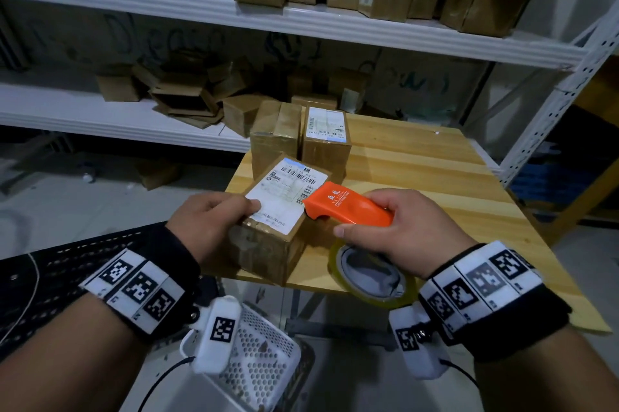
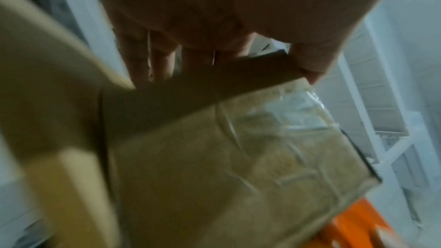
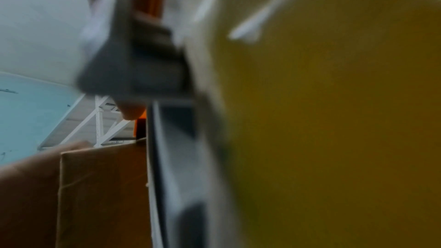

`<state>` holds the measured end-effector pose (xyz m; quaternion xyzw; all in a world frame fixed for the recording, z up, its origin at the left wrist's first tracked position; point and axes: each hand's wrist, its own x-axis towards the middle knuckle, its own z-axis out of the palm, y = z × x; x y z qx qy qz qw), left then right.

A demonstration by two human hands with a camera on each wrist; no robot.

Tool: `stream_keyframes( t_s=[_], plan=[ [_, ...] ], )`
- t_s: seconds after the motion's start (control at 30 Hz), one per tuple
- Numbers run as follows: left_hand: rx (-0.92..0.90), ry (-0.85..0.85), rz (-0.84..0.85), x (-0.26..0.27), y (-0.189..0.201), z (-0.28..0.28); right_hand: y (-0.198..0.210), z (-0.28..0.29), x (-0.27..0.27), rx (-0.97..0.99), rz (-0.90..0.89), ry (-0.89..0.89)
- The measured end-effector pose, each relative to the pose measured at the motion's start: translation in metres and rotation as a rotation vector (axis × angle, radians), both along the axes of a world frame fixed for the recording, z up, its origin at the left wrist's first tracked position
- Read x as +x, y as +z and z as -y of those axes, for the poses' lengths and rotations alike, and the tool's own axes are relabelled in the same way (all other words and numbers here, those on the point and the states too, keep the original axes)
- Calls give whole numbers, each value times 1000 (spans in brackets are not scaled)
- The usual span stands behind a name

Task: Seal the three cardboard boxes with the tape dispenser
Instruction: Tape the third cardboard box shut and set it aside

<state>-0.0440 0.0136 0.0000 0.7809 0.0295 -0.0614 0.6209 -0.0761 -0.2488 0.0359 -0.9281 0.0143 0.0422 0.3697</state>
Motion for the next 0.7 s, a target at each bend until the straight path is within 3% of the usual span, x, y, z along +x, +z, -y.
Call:
stream_keyframes(
  t_s=[0.07, 0.13, 0.23, 0.3, 0.47, 0.7],
  plan=[
    [-2, -9, -33, -2, 0, 1, 0, -2, 1, 19, -4, 6],
    [89, 14, 76, 1, -3, -1, 0, -4, 2, 39, -1, 7],
    [449, -33, 362, -4, 3, -3, -2, -7, 3, 51, 6, 7],
    [608, -55, 456, -11, 8, 2, -3, -8, 3, 57, 13, 5],
    [915, -113, 335, -26, 10, 18, -5, -9, 1, 82, 29, 1],
    [931, -65, 356, -21, 15, 18, -4, -8, -1, 57, 68, 1]
  ],
)
